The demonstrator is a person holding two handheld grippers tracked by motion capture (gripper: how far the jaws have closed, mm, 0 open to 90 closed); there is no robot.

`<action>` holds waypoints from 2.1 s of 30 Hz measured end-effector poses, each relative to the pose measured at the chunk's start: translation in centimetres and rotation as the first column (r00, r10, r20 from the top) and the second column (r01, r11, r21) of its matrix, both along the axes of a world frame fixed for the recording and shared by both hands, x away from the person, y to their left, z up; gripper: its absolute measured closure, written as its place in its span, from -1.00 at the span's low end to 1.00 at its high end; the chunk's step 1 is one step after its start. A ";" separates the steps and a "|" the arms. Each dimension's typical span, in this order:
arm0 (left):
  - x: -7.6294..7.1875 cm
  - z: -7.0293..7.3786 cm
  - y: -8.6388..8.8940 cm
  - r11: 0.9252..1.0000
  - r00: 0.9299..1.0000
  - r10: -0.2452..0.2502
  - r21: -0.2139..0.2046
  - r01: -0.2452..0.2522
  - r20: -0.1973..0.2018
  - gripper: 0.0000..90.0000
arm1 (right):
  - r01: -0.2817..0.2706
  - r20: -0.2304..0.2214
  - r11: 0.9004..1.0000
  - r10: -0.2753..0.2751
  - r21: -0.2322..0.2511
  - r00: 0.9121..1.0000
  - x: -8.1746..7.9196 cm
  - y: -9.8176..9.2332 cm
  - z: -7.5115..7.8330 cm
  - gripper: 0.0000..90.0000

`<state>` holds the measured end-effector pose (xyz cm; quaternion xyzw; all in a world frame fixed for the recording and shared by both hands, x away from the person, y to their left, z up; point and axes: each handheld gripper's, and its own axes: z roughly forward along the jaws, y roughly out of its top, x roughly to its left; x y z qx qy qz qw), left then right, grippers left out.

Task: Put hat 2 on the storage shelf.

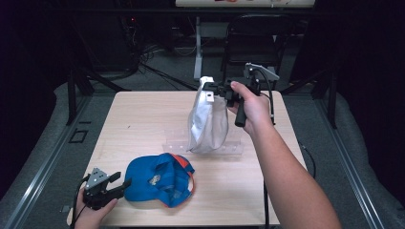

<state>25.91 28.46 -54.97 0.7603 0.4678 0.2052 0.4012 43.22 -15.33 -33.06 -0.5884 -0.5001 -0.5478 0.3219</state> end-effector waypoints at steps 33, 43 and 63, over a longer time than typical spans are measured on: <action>5.6 6.5 -12.6 0.965 0.962 -0.250 0.113 0.238 0.111 0.15 | 0.020 -0.039 0.999 -0.022 -0.036 0.999 3.4 5.1 -1.3 0.81; 7.0 6.6 -14.9 0.964 0.966 -0.236 0.148 0.219 0.103 0.28 | -0.018 -0.026 0.999 0.017 -0.030 1.000 3.5 7.6 -1.2 0.81; 7.3 6.5 -14.6 0.969 0.968 -0.224 0.128 0.210 0.110 0.87 | -0.077 -0.012 0.996 0.077 -0.048 0.997 3.1 9.7 -1.1 0.80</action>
